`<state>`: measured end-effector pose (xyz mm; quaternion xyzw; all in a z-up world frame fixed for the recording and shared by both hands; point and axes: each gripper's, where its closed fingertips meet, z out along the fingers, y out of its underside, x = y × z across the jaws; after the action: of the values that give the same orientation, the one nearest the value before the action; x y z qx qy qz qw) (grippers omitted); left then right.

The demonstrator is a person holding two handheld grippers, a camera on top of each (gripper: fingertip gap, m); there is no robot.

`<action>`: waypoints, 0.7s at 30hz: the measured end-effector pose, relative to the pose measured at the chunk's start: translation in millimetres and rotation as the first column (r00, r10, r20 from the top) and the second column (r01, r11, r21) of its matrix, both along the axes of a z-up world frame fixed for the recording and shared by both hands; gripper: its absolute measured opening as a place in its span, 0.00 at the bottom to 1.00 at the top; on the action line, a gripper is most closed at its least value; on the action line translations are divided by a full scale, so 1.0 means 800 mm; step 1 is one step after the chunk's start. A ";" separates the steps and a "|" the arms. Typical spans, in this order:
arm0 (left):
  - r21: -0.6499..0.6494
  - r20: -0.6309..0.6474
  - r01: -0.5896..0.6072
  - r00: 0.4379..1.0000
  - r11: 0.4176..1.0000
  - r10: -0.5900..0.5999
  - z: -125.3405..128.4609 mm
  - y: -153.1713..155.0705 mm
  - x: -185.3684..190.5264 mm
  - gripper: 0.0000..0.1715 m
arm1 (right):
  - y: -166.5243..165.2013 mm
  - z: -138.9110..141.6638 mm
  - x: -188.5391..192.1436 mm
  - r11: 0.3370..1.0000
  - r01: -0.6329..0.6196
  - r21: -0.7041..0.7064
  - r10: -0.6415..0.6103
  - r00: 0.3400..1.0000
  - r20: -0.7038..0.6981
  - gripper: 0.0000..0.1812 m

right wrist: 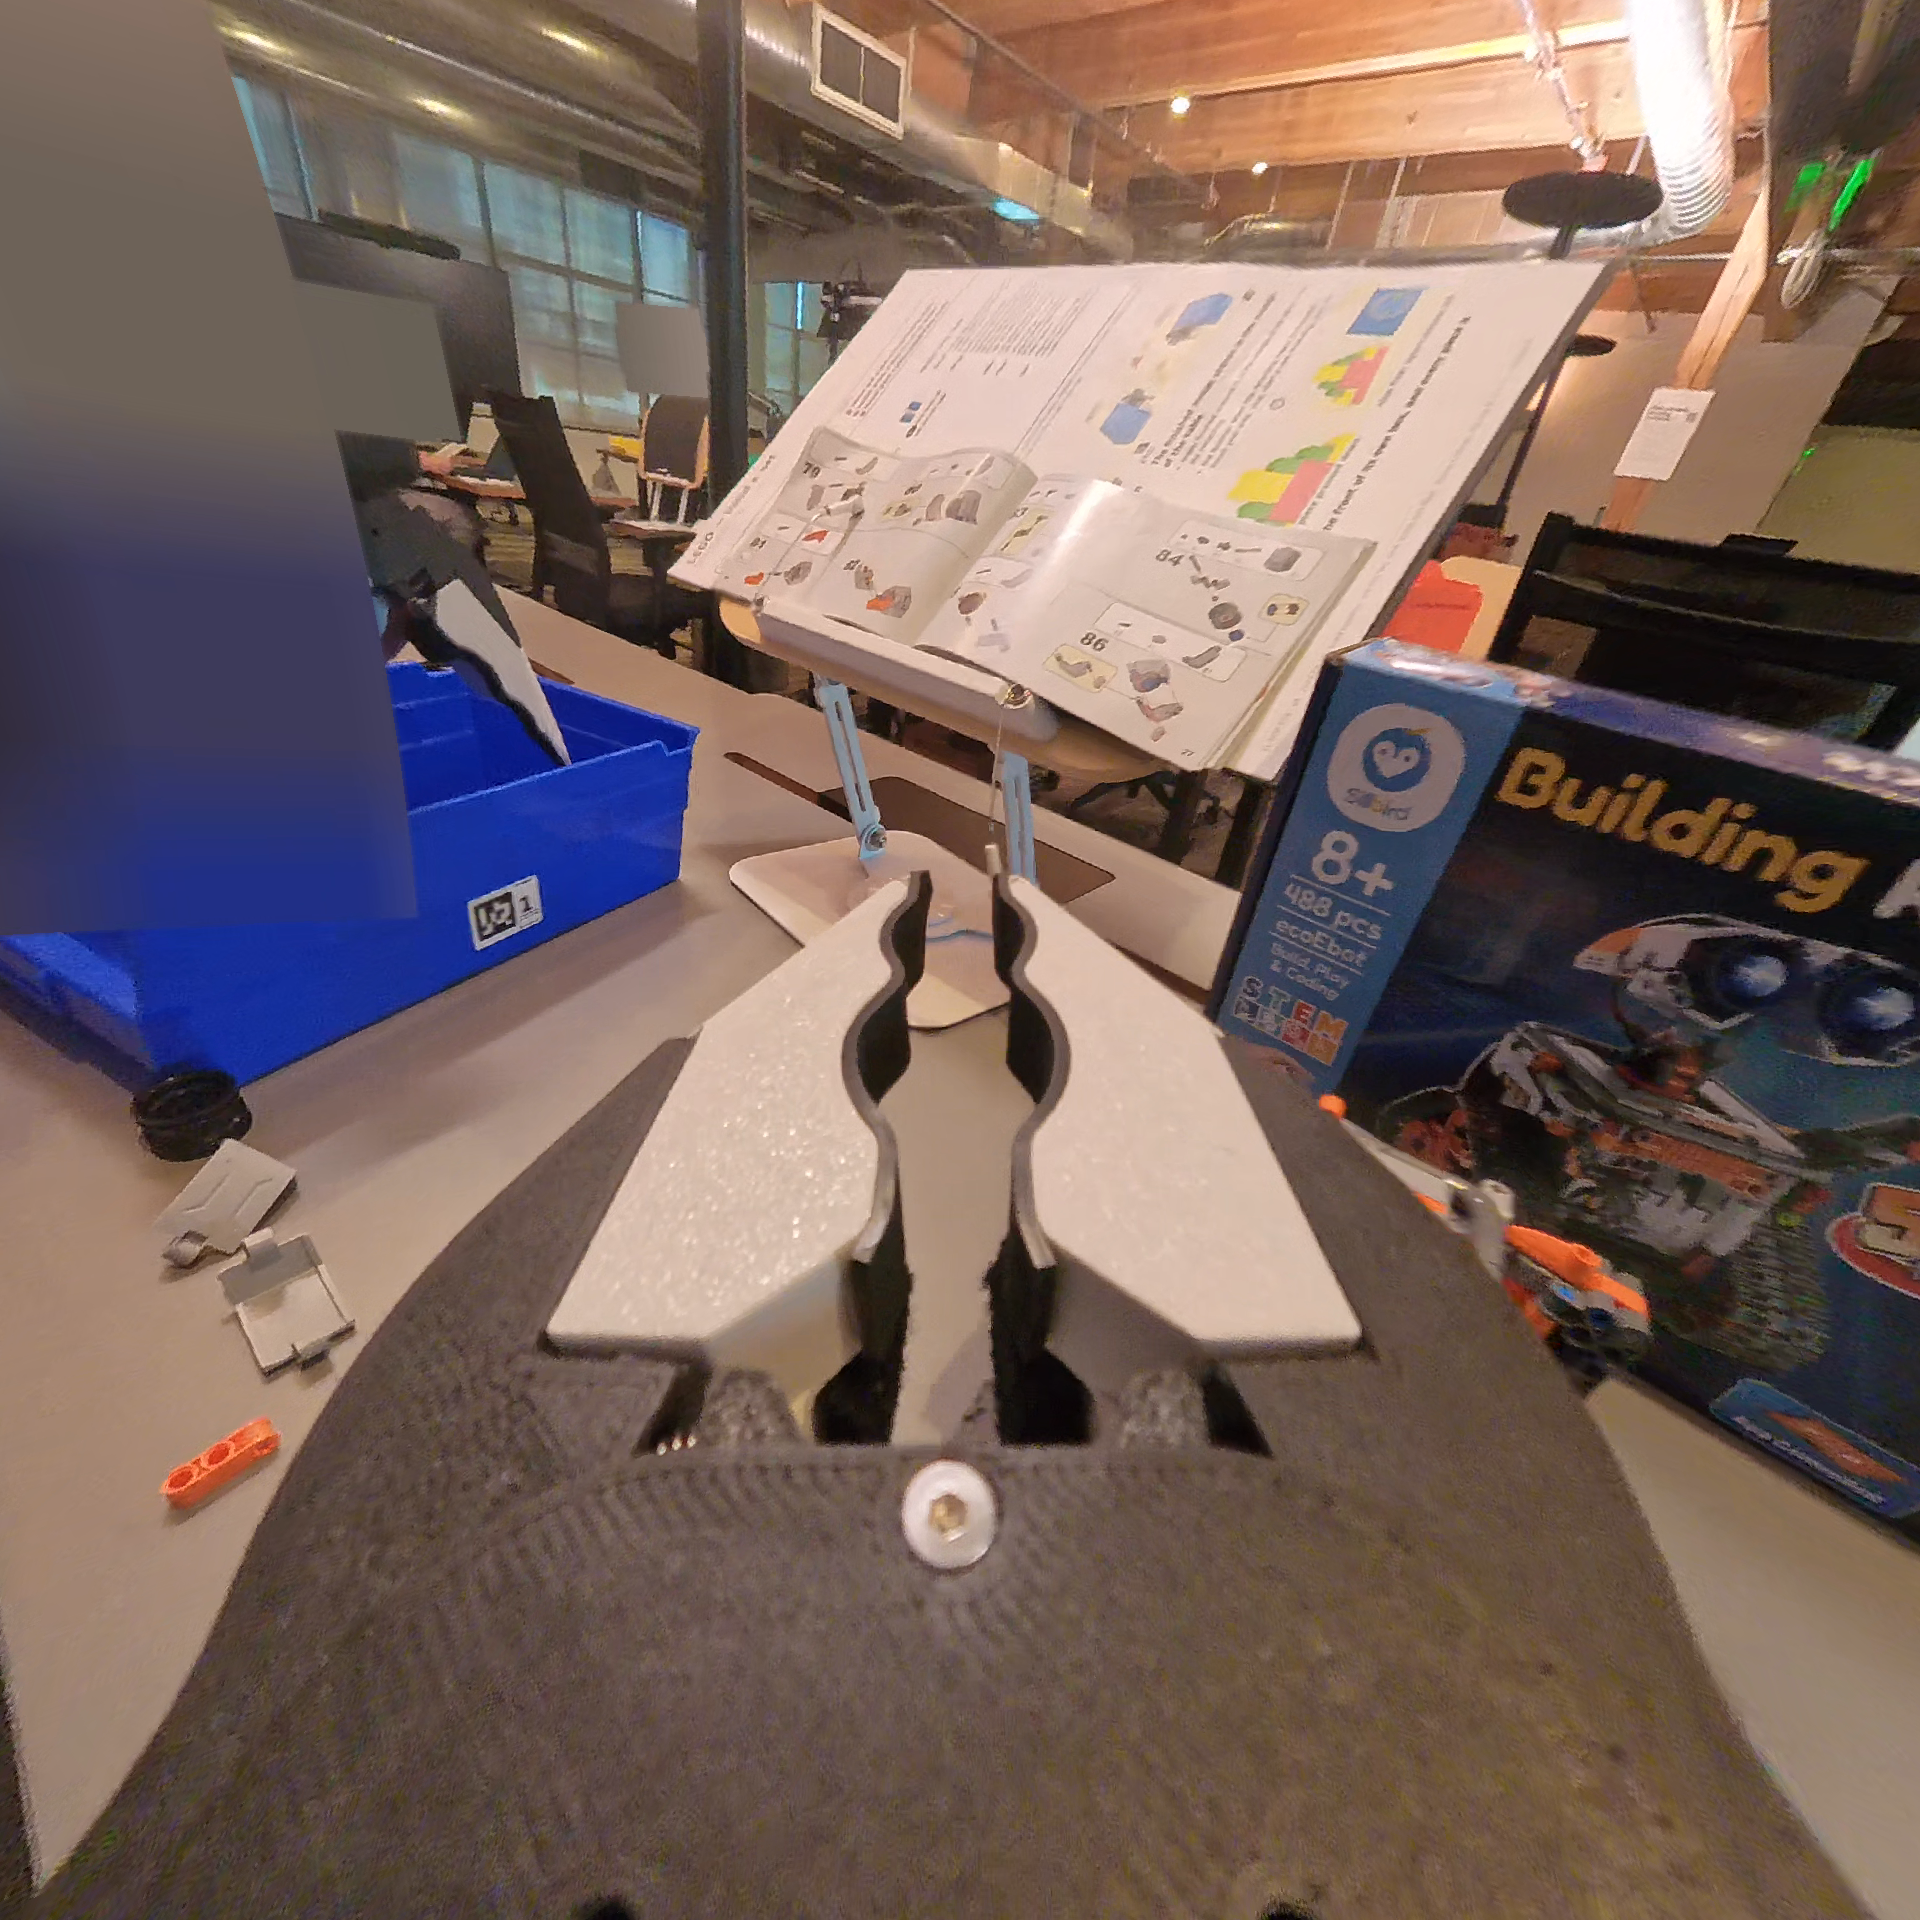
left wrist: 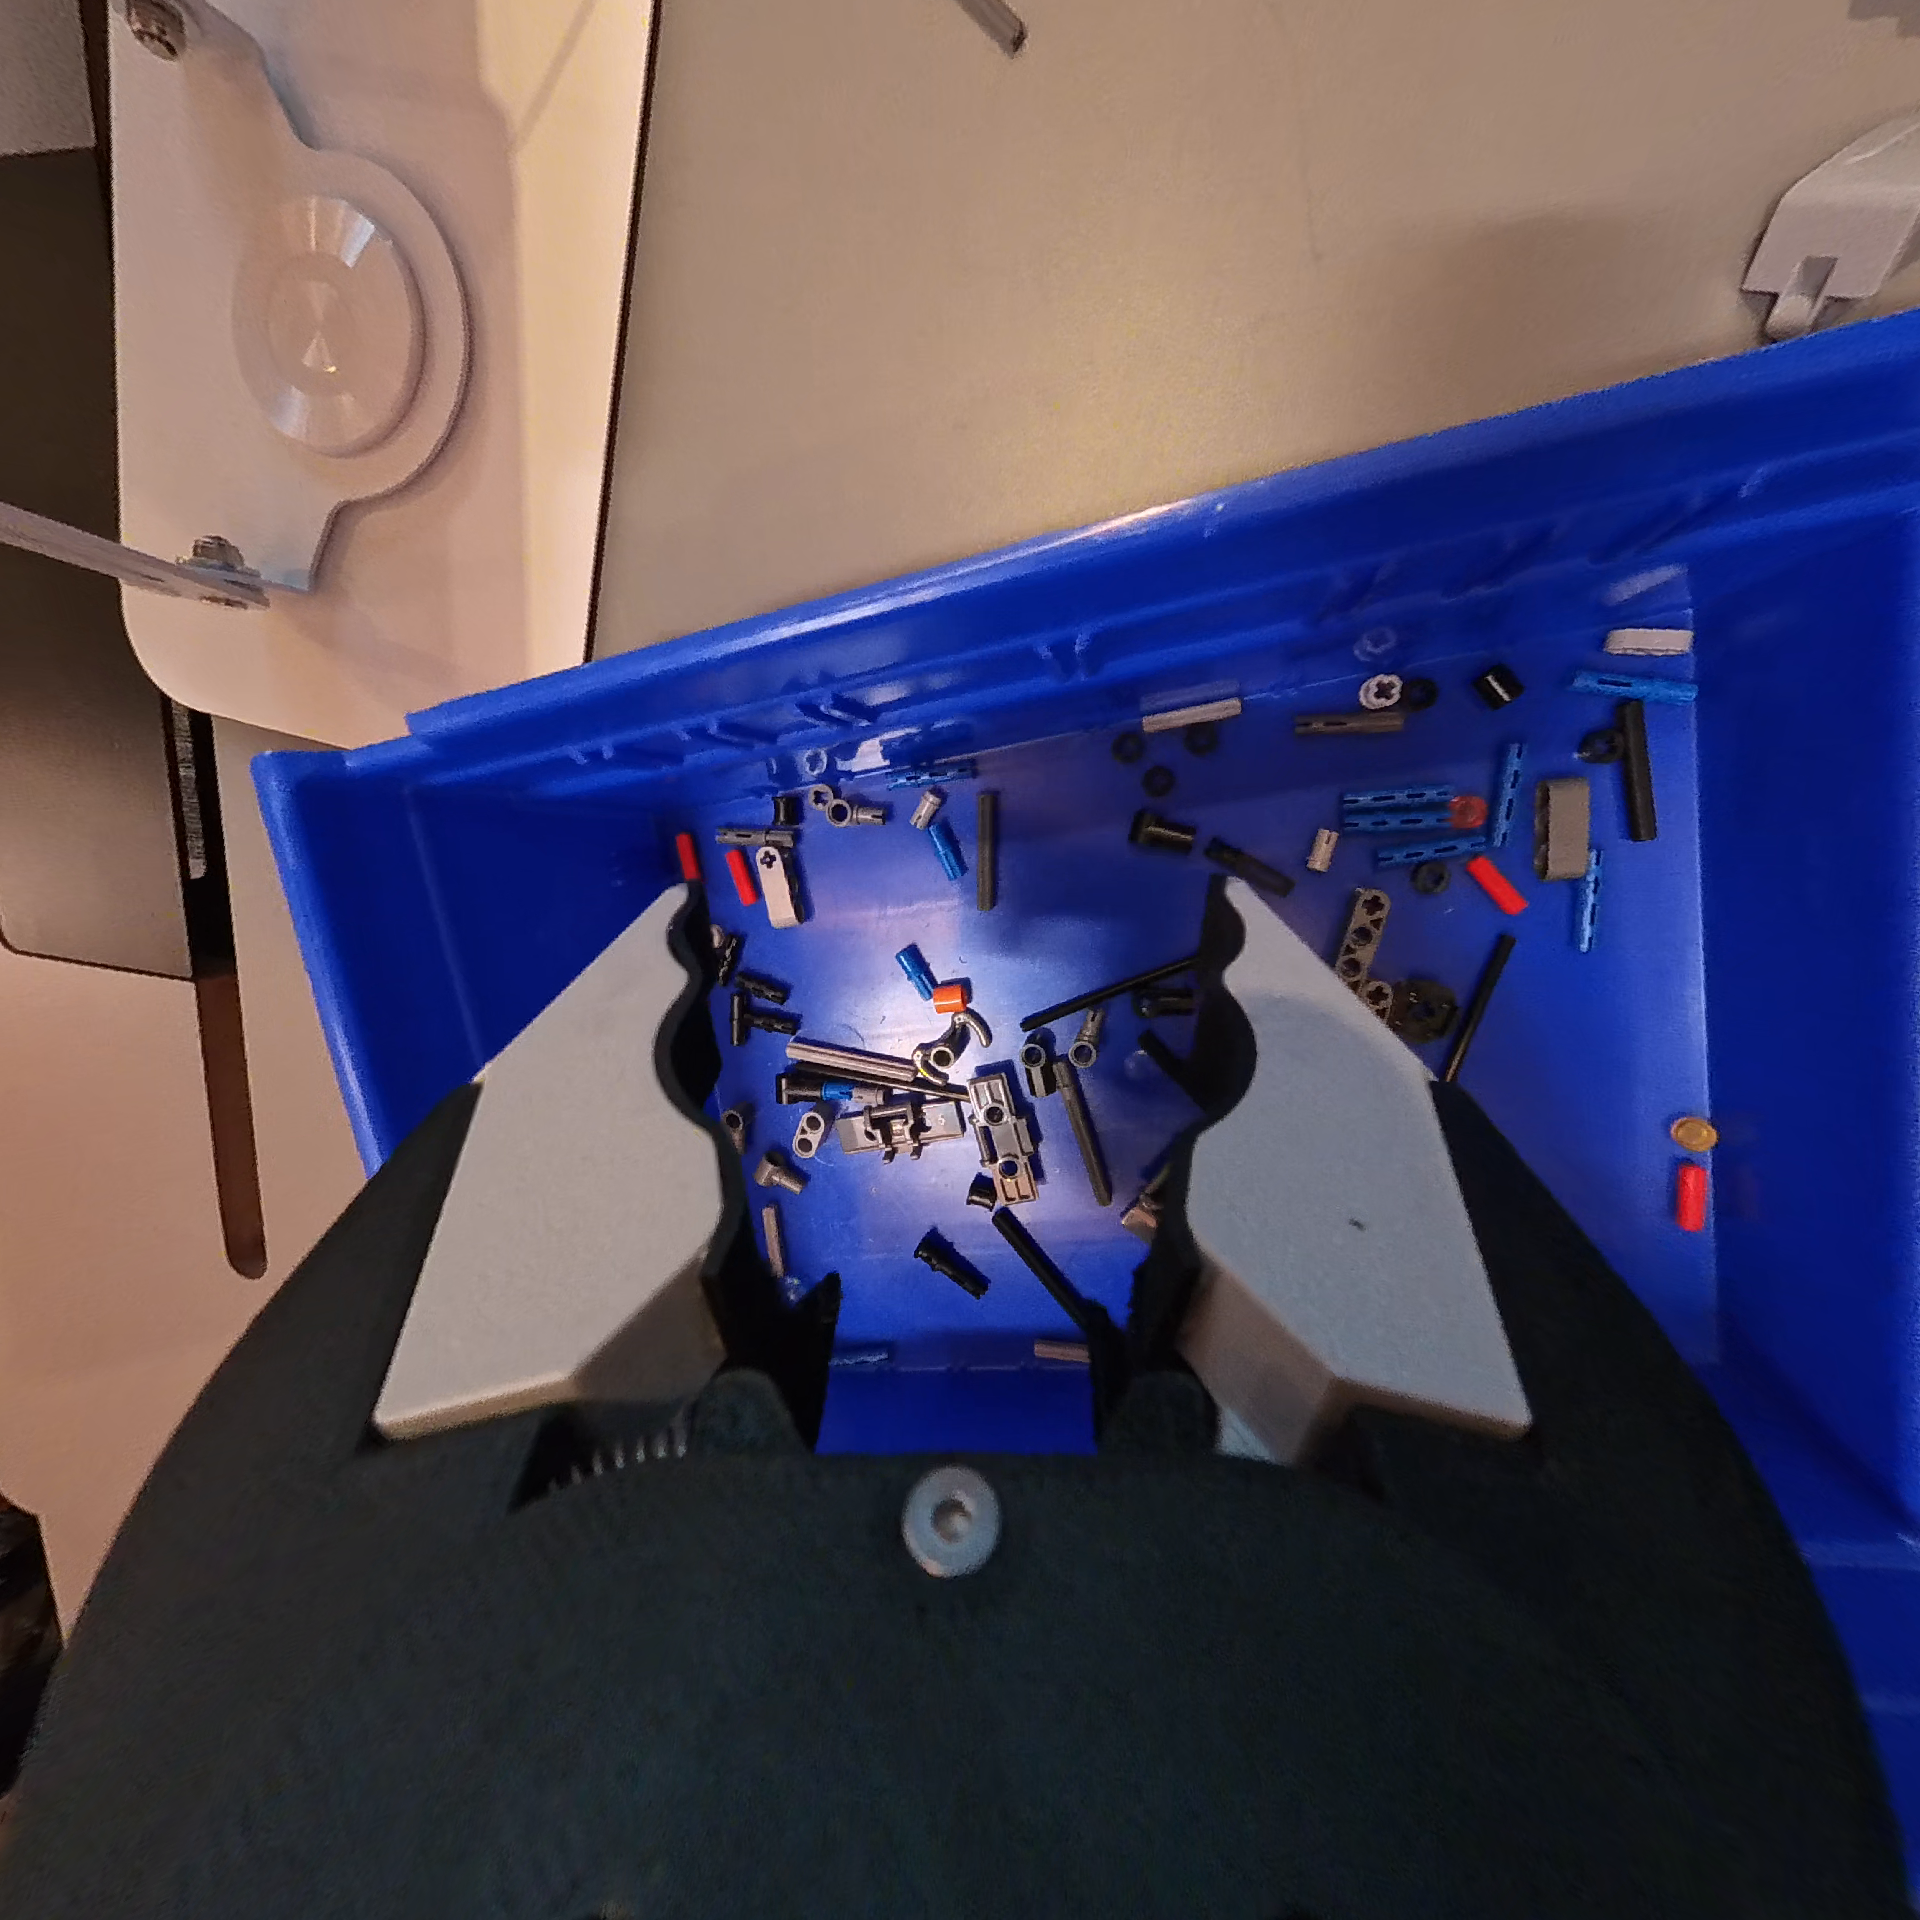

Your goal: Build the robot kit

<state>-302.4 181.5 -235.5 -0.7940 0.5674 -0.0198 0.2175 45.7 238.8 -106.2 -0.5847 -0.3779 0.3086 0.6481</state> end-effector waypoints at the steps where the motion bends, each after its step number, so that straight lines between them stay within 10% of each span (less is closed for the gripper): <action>1: -0.001 -0.002 0.001 1.000 1.000 -0.001 -0.001 -0.001 -0.001 0.53 | -0.001 0.006 0.007 1.000 0.011 0.011 -0.011 1.000 -0.005 0.06; 21: -0.117 -0.102 -0.014 0.995 0.993 0.002 -0.038 -0.016 -0.012 0.55 | -0.037 0.067 0.177 0.953 0.290 0.088 -0.283 0.955 -0.088 0.07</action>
<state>-312.3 168.5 -265.7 -0.8078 0.5722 -0.0121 0.1412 187.2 209.0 -52.9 -0.5883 -0.2797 0.2136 0.7281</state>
